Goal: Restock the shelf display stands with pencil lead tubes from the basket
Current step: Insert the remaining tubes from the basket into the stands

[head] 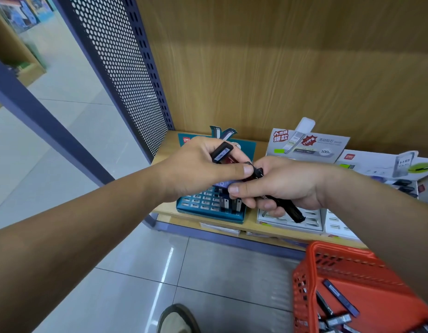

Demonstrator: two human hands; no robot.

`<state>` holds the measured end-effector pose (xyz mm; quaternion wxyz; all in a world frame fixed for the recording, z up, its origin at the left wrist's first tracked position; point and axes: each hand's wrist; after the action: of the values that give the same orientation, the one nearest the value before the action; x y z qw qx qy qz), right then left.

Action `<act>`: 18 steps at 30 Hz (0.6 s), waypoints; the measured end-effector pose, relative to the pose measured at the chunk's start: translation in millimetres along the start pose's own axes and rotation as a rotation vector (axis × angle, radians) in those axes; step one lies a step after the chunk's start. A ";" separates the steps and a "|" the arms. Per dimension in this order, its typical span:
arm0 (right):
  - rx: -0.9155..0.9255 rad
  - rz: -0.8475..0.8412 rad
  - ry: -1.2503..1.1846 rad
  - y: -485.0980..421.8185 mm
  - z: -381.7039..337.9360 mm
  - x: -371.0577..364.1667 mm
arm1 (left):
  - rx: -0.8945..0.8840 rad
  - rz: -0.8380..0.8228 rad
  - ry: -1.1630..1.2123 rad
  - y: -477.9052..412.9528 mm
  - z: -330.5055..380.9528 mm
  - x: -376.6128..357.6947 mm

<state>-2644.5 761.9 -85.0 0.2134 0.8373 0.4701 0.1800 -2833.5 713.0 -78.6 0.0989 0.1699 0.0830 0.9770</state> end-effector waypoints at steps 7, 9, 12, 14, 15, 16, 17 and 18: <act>0.037 -0.051 -0.063 0.4 16.1 -4.7 | 0.108 0.170 0.243 -3.8 4.3 8.6; 0.012 -0.033 -0.072 1.7 19.7 -2.9 | 0.112 0.200 0.262 -6.5 -1.6 18.1; -0.006 0.015 -0.100 6.2 21.4 2.3 | 0.128 0.279 0.244 -5.3 -11.1 24.5; -0.008 0.019 -0.151 8.5 20.4 5.1 | 0.124 0.344 0.238 -3.9 -13.0 25.1; -0.005 0.013 -0.172 9.3 19.7 5.5 | 0.120 0.380 0.230 -4.3 -14.2 26.0; -0.002 0.009 -0.190 9.3 19.5 5.4 | 0.122 0.418 0.224 -5.5 -15.2 27.2; 0.001 0.012 -0.213 8.6 19.7 5.3 | 0.128 0.454 0.219 -6.7 -16.0 29.1; 0.006 0.021 -0.250 7.5 19.8 4.6 | 0.140 0.488 0.223 -7.9 -17.6 31.3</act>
<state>-2627.0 758.6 -97.4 0.2659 0.8586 0.4318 0.0751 -2867.2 725.3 -86.6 -0.1610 0.0828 0.1173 0.9765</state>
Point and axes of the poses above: each hand's wrist, its own y-axis away from the middle knuckle, its own x-axis out of the back of the hand, z = x × y, and after that the axes turned 3 degrees about x, right-handed
